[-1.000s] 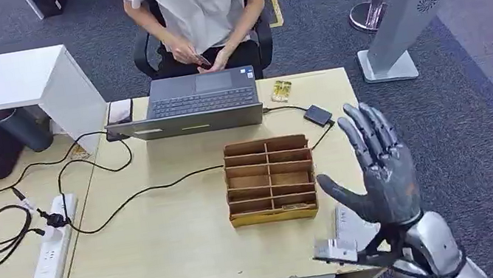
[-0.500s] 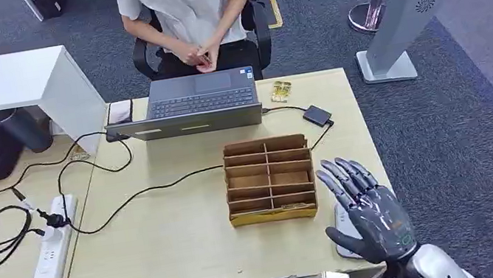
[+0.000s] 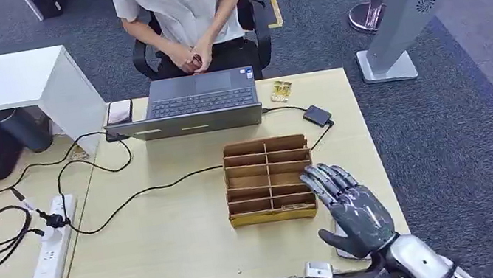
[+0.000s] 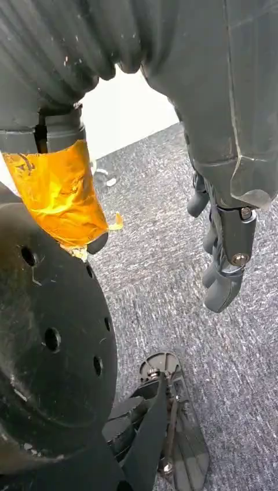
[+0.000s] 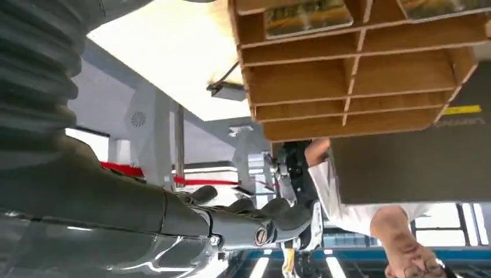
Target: Pass the card to the sensor for recognition and then transmit it.
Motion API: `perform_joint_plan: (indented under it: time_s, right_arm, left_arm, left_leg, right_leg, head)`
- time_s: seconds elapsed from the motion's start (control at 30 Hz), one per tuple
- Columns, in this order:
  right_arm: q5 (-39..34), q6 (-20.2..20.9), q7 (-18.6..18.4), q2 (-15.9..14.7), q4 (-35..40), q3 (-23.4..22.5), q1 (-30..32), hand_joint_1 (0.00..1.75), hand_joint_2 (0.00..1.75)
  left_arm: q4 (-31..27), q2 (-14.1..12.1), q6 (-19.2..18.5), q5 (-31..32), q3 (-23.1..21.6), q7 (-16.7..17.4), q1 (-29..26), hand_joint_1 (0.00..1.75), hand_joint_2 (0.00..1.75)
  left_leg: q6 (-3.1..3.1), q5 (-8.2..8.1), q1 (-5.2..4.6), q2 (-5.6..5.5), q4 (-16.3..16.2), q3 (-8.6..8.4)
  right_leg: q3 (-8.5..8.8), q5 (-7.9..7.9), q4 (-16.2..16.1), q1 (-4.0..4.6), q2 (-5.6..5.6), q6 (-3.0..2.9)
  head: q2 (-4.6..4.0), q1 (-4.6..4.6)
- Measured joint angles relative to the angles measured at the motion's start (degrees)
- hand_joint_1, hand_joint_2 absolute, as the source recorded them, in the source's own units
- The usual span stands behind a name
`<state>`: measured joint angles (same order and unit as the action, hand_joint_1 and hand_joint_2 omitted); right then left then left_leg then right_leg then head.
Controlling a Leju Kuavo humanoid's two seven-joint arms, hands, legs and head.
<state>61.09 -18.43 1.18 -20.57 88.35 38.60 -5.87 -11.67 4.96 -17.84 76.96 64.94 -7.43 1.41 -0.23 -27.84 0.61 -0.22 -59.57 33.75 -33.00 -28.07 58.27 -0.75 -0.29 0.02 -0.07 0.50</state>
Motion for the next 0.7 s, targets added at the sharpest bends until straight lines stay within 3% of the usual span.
perform_joint_plan:
  time_s: [0.7]
  right_arm:
    - [-2.56,-3.23,0.00,8.33,-12.61,3.87,-3.89,0.00,1.75]
  left_arm:
    - [0.00,-0.02,0.09,0.31,0.02,0.15,0.03,0.00,1.75]
  left_leg:
    - [0.00,0.00,0.00,-0.01,0.00,0.01]
  right_leg:
    - [0.00,0.00,0.00,0.00,0.00,0.00]
  head:
    - [0.00,0.00]
